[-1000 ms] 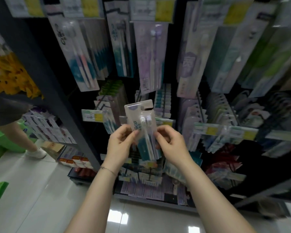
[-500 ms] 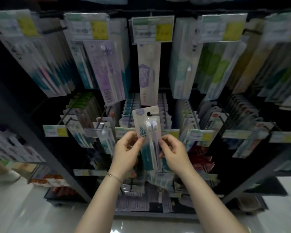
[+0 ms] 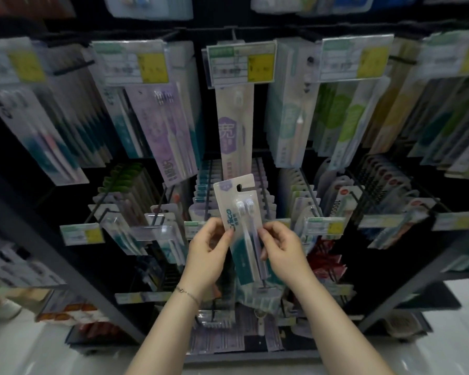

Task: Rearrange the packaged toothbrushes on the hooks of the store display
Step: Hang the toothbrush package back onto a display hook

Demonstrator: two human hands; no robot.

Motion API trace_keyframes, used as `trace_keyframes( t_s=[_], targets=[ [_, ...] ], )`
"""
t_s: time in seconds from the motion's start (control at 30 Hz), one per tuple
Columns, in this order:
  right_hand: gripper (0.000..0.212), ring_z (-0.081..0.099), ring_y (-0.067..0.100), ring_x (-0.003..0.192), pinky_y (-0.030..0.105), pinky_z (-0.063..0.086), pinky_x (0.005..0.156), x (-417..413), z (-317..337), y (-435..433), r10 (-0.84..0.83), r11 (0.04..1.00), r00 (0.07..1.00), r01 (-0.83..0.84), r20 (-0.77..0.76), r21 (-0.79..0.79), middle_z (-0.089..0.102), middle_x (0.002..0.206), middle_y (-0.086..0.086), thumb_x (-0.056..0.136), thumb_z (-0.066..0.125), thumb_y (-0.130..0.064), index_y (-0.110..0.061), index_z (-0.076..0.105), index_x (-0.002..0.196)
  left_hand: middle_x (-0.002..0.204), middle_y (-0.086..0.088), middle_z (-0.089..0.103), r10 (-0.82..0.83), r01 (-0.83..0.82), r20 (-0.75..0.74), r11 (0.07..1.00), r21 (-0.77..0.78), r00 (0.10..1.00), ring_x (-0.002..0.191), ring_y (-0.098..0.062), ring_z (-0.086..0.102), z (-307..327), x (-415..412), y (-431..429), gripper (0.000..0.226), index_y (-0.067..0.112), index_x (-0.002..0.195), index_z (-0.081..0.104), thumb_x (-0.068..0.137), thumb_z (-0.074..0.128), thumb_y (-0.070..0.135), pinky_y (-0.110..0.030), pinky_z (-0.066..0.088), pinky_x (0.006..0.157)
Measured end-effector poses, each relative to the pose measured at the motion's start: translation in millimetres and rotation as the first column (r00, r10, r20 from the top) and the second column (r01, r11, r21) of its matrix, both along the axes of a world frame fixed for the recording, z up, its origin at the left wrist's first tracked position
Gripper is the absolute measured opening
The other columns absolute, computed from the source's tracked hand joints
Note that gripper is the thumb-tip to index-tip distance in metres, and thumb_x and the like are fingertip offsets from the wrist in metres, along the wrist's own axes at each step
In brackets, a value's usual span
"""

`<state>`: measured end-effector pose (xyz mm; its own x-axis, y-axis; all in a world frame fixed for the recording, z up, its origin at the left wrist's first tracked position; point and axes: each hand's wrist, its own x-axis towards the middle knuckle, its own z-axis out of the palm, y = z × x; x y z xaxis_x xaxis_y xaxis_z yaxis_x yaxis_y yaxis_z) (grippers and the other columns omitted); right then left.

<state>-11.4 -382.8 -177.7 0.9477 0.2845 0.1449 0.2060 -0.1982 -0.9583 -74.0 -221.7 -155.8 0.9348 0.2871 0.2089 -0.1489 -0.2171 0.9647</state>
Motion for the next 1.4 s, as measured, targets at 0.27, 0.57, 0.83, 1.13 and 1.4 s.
trace_keyframes(
  t_s=[0.27, 0.57, 0.83, 1.13, 1.4],
  targets=[
    [0.015, 0.056, 0.014, 0.054, 0.042, 0.05, 0.059, 8, 42, 23, -0.007, 0.998, 0.994, -0.001, 0.111, 0.067, 0.06, 0.063, -0.008, 0.1, 0.054, -0.019, -0.021, 0.065, 0.09, 0.102, 0.005, 0.072, 0.03, -0.03, 0.102, 1.0, 0.002, 0.994, 0.1, -0.015, 0.068, 32, 9, 18, 0.014, 0.021, 0.102, 0.066, 0.099, 0.057, 0.01, -0.042, 0.056, 0.091],
    [0.017, 0.056, 0.011, 0.052, 0.029, 0.047, 0.052, 28, 90, 46, -0.018, 0.988, 0.984, -0.009, 0.177, 0.154, 0.064, 0.07, -0.003, 0.099, 0.056, -0.019, -0.026, 0.065, 0.086, 0.099, 0.007, 0.071, 0.072, -0.078, 0.2, 0.997, 0.022, 0.977, 0.096, -0.012, 0.068, 80, 30, 34, 0.011, 0.018, 0.102, 0.065, 0.1, 0.057, 0.011, -0.035, 0.057, 0.089],
    [0.016, 0.059, 0.002, 0.058, 0.019, 0.044, 0.056, 40, 114, 53, -0.03, 0.99, 0.979, 0.001, 0.2, 0.141, 0.066, 0.072, -0.007, 0.1, 0.055, -0.021, -0.022, 0.067, 0.088, 0.101, 0.007, 0.072, 0.094, -0.098, 0.228, 0.995, 0.008, 0.969, 0.096, -0.012, 0.069, 100, 41, 38, 0.013, 0.021, 0.103, 0.064, 0.1, 0.057, 0.011, -0.029, 0.057, 0.085],
    [0.015, 0.062, 0.007, 0.064, 0.029, 0.05, 0.06, 47, 117, 68, 0.026, 0.999, 0.962, -0.03, 0.271, 0.011, 0.067, 0.078, -0.008, 0.099, 0.055, -0.026, -0.029, 0.066, 0.088, 0.099, 0.008, 0.07, 0.145, -0.148, 0.234, 0.989, -0.007, 0.961, 0.095, -0.009, 0.068, 97, 39, 48, 0.006, 0.014, 0.102, 0.059, 0.101, 0.054, 0.01, -0.025, 0.056, 0.081],
    [0.016, 0.06, 0.003, 0.062, 0.016, 0.044, 0.059, 50, 118, 65, 0.02, 0.999, 0.968, -0.032, 0.251, 0.042, 0.066, 0.073, -0.015, 0.099, 0.056, -0.022, -0.027, 0.065, 0.087, 0.093, -0.021, 0.061, 0.124, -0.144, 0.26, 0.988, 0.058, 0.958, 0.089, -0.039, 0.061, 98, 46, 51, 0.024, 0.009, 0.095, 0.056, 0.098, 0.054, 0.033, -0.063, 0.051, 0.082]
  ],
)
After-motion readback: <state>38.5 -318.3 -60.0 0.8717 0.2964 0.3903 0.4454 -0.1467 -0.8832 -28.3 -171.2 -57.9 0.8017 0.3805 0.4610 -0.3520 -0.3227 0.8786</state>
